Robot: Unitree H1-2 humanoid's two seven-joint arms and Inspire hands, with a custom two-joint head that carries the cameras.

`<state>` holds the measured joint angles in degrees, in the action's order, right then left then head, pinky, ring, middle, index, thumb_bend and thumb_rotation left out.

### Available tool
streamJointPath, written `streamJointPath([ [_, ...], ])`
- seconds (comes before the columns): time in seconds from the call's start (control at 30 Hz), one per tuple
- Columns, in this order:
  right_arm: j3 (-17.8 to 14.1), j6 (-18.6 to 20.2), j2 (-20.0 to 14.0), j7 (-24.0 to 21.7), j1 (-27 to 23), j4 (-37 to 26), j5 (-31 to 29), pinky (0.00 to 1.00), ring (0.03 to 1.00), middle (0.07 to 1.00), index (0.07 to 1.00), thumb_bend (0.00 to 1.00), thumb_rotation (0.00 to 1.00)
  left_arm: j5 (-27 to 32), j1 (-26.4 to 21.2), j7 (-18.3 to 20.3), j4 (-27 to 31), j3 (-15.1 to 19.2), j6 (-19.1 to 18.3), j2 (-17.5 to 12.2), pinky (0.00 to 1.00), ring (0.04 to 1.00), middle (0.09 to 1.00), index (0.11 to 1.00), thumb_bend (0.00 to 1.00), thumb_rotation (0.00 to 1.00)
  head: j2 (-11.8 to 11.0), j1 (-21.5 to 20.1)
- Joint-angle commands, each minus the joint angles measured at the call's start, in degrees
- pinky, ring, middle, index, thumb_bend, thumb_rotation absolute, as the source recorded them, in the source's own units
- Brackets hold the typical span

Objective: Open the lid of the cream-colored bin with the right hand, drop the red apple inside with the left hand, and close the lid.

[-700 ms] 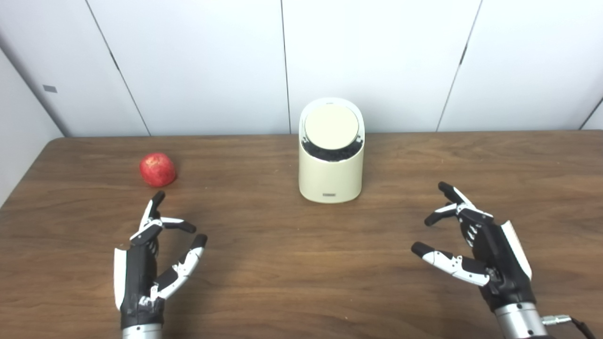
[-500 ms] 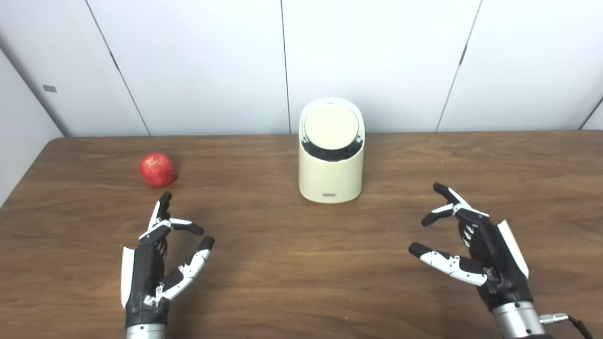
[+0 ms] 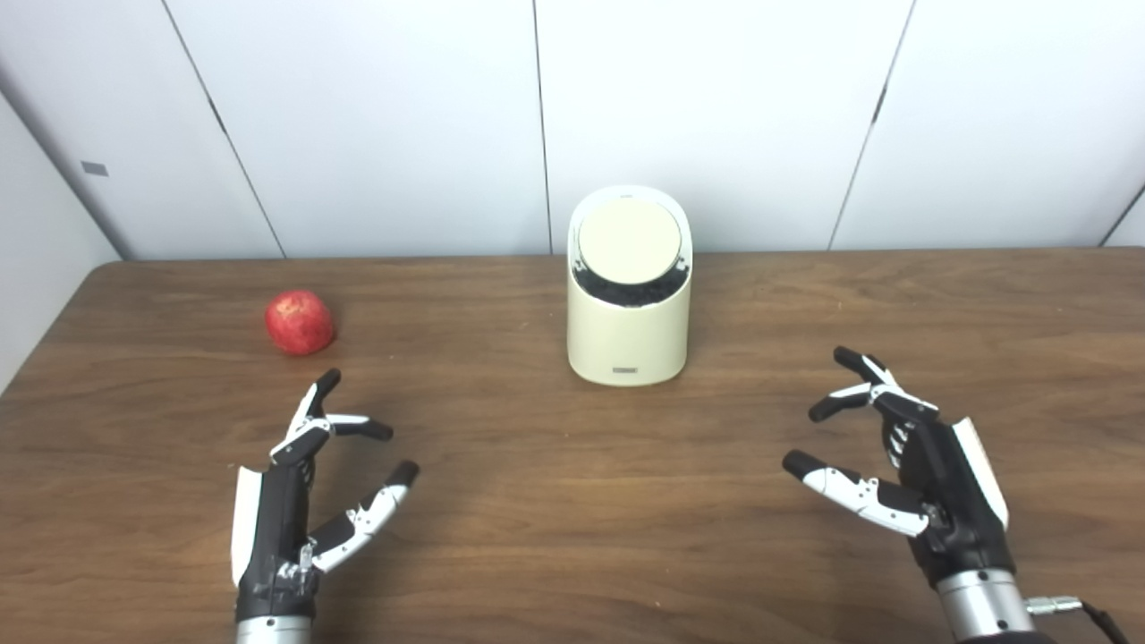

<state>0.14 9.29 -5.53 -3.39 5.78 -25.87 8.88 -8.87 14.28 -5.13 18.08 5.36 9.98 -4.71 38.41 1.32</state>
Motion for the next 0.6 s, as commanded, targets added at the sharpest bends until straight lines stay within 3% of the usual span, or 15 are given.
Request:
streamJointPath([
  [0.0, -0.6, -0.8, -0.3, -0.6, -0.8, -1.1, -3.0, 0.98, 0.981, 0.941, 0.854, 0.73, 0.57, 1.4, 4.3, 1.8, 2.0, -0.7, -0.2, -0.9, 1.0, 1.0, 0.997, 0.96, 0.64, 0.4, 0.0, 0.1],
  [0.1, -1.1, 0.2, -0.5, -2.2, -0.7, 0.0, -7.8, 0.99, 0.998, 0.992, 0.969, 0.66, 0.72, 5.0, 4.6, 4.1, 2.4, -0.6, -1.8, -1.1, 1.0, 1.0, 1.0, 0.996, 0.58, 0.56, 0.0, 0.1],
  [0.2, -1.2, 1.8, -0.8, -2.9, -0.4, 0.2, -10.2, 1.0, 1.0, 1.0, 0.997, 0.67, 0.87, 8.0, 4.6, 5.4, 2.7, -0.2, -3.5, -0.7, 1.0, 1.0, 1.0, 1.0, 0.57, 0.64, -0.6, -0.1],
  [0.37, -1.5, 3.5, -0.5, -3.2, 0.1, 0.3, -14.0, 1.0, 1.0, 1.0, 1.0, 0.63, 0.99, 9.9, 4.7, 6.0, 3.3, 0.3, -5.7, 0.3, 1.0, 1.0, 1.0, 1.0, 0.57, 0.75, -1.4, 0.2],
  [0.57, -1.8, 4.4, -0.9, -3.6, 0.5, 0.4, -17.7, 1.0, 1.0, 1.0, 1.0, 0.63, 1.0, 11.8, 5.2, 6.5, 3.1, 0.1, -5.9, 0.6, 1.0, 1.0, 1.0, 1.0, 0.57, 0.82, -2.7, 0.4],
])
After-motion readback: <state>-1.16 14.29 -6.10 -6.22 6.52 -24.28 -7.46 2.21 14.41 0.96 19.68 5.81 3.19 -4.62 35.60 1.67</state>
